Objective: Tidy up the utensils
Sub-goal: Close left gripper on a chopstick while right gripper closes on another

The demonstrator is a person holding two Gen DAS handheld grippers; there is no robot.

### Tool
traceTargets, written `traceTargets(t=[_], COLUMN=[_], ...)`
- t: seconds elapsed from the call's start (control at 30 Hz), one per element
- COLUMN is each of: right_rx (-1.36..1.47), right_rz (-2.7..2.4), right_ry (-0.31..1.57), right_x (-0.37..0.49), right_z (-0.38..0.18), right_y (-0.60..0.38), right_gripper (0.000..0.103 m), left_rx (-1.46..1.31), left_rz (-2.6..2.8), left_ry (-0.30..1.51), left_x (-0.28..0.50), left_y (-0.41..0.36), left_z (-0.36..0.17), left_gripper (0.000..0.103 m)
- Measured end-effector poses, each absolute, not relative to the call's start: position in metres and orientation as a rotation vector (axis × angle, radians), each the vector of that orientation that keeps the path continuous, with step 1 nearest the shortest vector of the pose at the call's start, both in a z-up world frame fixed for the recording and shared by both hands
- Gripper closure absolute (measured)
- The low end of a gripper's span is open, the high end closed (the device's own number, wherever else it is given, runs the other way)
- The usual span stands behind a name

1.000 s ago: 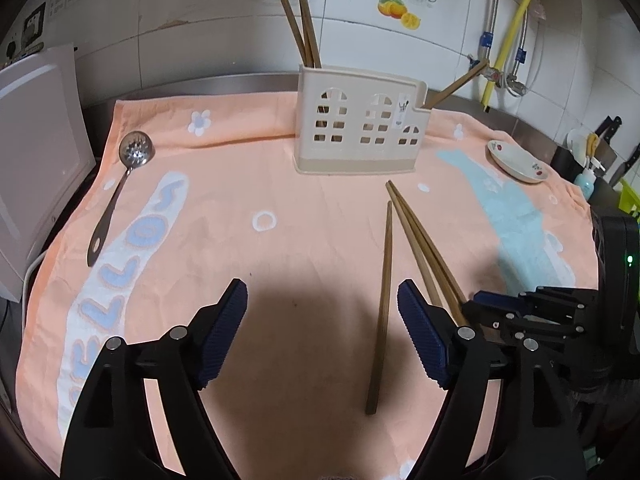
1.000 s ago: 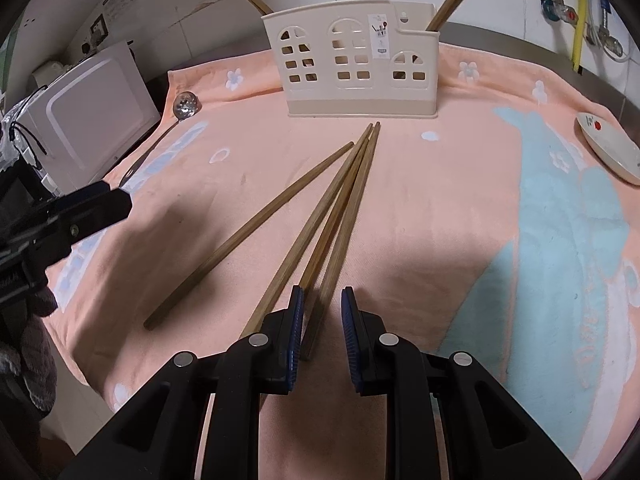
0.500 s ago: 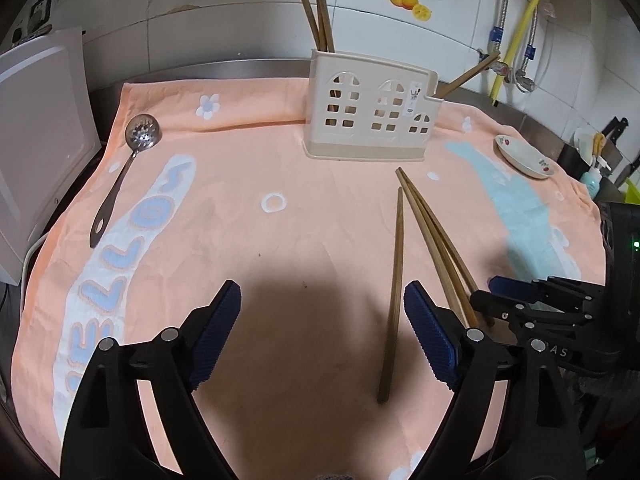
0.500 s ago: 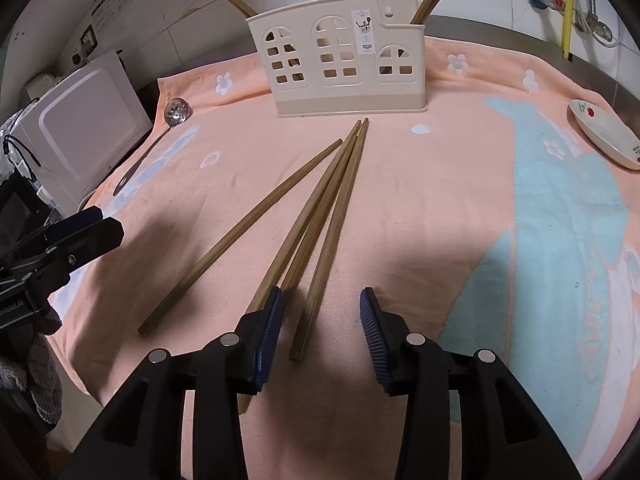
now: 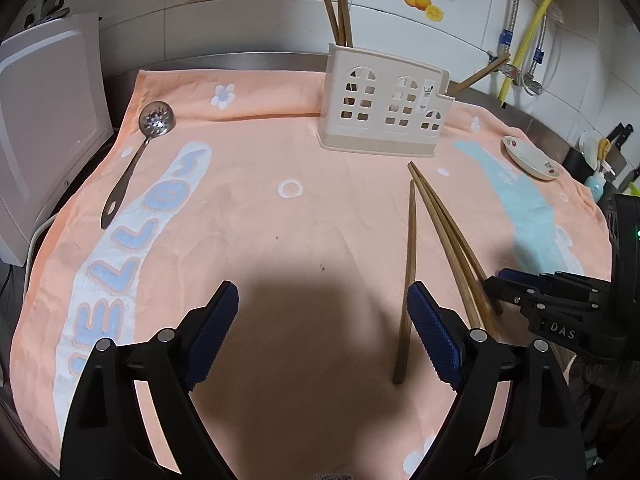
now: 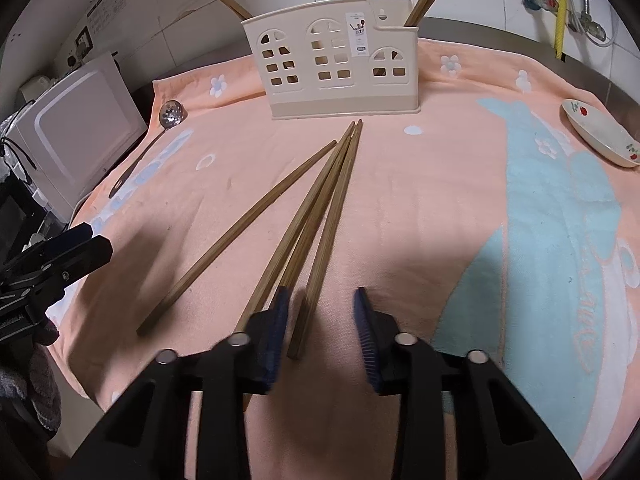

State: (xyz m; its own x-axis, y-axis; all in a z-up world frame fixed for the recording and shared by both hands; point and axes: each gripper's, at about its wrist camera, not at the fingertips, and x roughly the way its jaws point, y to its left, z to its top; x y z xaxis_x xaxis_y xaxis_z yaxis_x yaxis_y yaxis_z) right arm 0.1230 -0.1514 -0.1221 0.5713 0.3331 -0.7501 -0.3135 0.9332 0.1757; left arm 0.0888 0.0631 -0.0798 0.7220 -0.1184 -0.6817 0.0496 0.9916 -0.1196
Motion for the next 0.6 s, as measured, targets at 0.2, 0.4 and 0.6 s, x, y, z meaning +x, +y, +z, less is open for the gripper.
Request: traceTargets(t=[0.2,0.4,0.6], right_rx=[-0.019,-0.046,-0.047], right_rz=[0.375,0.359,0.34], right_ry=[0.882,0.885,0.876], right_x=[0.12,0.122,0.121], right_z=[-0.122,-0.125,-0.124], right_y=[-0.141,-0.137,-0.145], right_gripper=[0.09,0.093,0.094], left_rx=[-0.088,-0.075,-0.065], left_rz=[-0.109,-0.151,-0.2], left_ry=[0.76,0.762,0.776], left_x=[0.085,0.08,0.079], left_y=[0.061,0.051,0.039], left_z=[-0.081,-0.084,-0.09], left_gripper=[0.018,0.019,0.031])
